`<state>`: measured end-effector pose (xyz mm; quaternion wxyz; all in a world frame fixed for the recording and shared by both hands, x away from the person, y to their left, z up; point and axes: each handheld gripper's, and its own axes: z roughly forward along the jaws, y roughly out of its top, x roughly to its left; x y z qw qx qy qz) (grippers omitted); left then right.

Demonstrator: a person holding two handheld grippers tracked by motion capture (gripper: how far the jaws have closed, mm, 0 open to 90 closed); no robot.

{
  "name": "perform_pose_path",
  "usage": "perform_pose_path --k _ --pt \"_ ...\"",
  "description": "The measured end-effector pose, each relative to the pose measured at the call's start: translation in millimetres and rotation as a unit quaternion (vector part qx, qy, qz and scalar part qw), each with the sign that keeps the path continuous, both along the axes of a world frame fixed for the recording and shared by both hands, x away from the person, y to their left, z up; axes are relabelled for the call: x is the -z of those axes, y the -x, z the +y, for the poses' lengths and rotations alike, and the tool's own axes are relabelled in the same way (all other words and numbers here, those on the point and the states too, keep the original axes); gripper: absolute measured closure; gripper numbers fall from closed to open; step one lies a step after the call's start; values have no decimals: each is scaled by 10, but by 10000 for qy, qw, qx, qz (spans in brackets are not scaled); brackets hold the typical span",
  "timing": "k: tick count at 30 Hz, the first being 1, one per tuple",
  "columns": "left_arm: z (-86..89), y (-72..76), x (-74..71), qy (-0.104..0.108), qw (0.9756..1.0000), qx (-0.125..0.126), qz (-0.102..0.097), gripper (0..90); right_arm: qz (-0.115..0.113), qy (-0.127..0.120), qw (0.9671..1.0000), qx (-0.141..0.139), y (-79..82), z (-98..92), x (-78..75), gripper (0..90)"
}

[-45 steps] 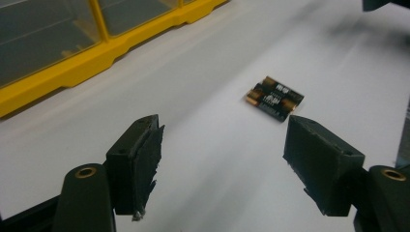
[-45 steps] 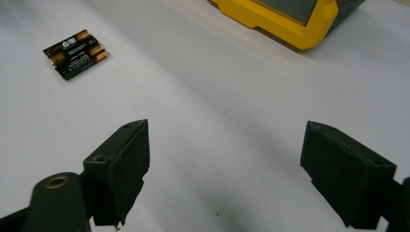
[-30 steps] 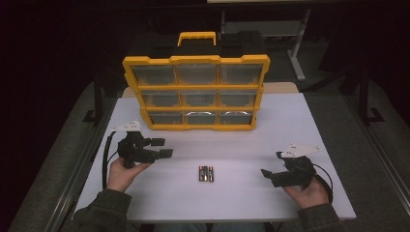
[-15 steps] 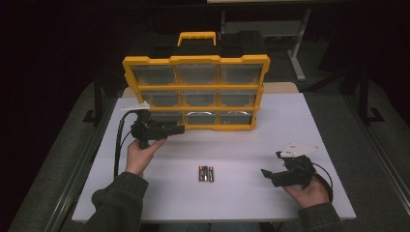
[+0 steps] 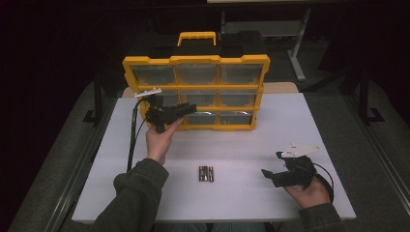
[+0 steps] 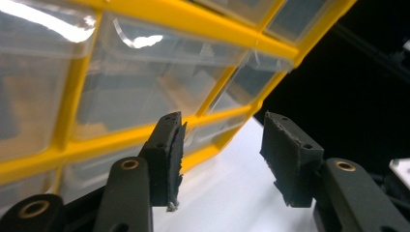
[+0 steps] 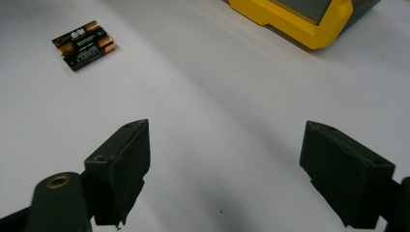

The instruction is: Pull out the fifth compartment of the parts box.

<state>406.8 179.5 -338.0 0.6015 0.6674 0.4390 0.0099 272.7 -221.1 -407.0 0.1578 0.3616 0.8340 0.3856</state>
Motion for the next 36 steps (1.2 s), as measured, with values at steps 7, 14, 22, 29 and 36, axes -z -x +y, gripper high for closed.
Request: perform_pose_path --k 7,14,22,29,36 --pt "-85 -84 -15 157 9984 -528 102 534 6 -11 10000 -30 -3 1 6 175" --pt "-193 -117 -44 311 9959 -842 111 569 11 -7 10000 -59 -10 -16 7 176" --pt "-238 -148 -2 586 9929 -985 304 622 4 -53 10000 -67 -3 -30 -2 181" --pt "-275 -150 59 935 9896 -1009 423 693 -17 -35 9999 -110 13 -31 3 191" --pt "-283 -138 53 1136 9840 -1216 639 732 9 -8 9999 -146 37 -7 3 201"
